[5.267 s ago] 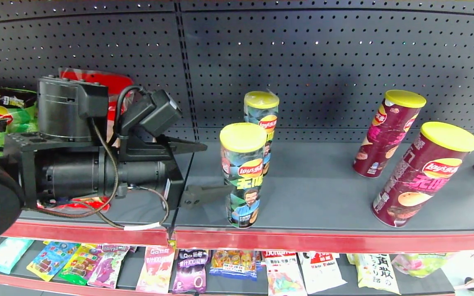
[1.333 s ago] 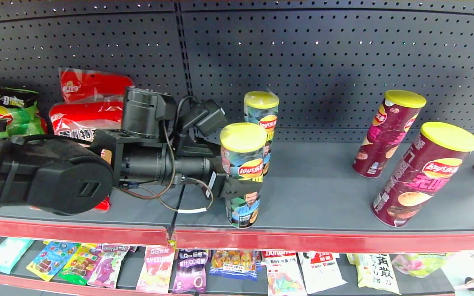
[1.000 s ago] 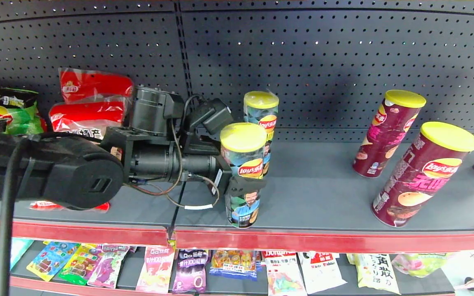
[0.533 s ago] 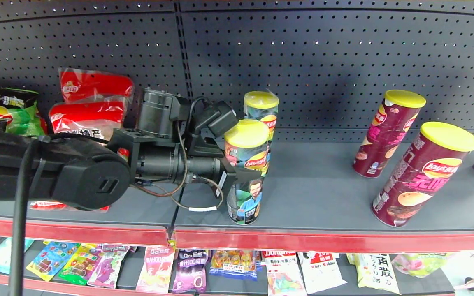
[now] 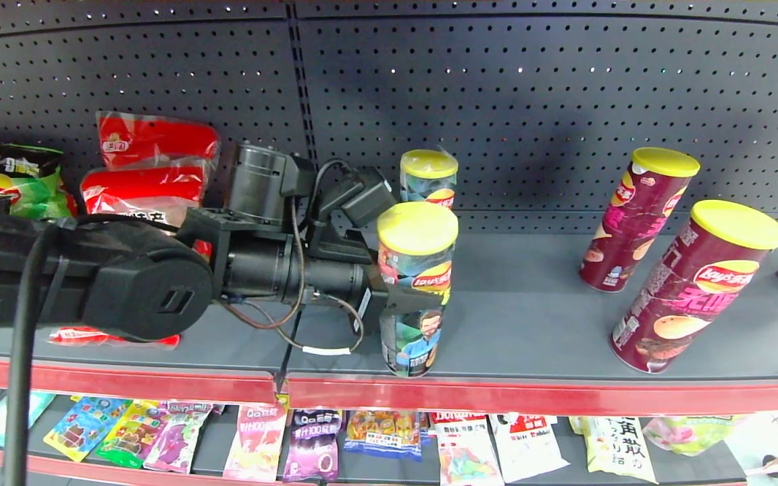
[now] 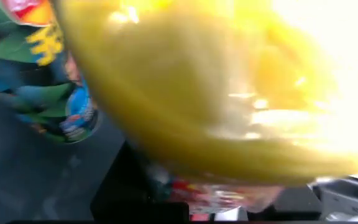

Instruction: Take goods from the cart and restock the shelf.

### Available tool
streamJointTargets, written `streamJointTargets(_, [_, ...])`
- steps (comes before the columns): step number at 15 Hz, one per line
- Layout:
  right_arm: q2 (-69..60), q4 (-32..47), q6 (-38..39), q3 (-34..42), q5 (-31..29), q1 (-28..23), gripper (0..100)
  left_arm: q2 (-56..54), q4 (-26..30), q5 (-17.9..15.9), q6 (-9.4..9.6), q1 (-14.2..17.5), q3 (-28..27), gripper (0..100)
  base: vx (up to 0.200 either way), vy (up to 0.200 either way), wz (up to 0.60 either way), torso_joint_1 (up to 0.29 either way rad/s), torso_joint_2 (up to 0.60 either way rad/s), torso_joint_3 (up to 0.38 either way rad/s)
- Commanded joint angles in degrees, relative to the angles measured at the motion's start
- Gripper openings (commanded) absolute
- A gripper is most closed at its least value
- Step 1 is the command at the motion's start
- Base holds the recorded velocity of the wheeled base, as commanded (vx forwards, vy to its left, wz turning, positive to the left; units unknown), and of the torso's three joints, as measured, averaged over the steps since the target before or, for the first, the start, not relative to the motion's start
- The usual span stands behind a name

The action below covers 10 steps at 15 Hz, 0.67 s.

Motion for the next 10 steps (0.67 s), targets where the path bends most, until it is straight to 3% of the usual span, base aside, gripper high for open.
streamJointTargets(1, [-0.02,-0.04,-0.01,0.00,0.01,0.01,100,0.22,5.85,-2.27,3.11,0.15,-4.28,0,0.000,0.000,0.00,0.000,0.00,0.000])
streamJointTargets(2, [-0.02,-0.04,-0.01,0.00,0.01,0.01,100,0.57,8.58,-3.67,5.31,0.41,-6.21,0,0.000,0.000,0.00,0.000,0.00,0.000])
streamJointTargets(3, [-0.02,-0.04,-0.01,0.00,0.01,0.01,100,2.15,13.24,-5.96,9.79,1.29,-9.91,0,0.000,0.000,0.00,0.000,0.00,0.000])
streamJointTargets(4, [-0.02,-0.04,-0.01,0.00,0.01,0.10,100,2.77,14.38,-6.31,11.11,1.56,-11.14,0,0.000,0.000,0.00,0.000,0.00,0.000])
streamJointTargets(5, [-0.02,-0.04,-0.01,0.00,0.01,0.01,100,4.53,16.05,-7.28,13.66,2.17,-13.95,0,0.000,0.000,0.00,0.000,0.00,0.000])
streamJointTargets(10, [-0.02,-0.04,-0.01,0.00,0.01,0.01,100,8.13,16.23,-9.47,13.92,2.88,-17.55,0,0.000,0.000,0.00,0.000,0.00,0.000])
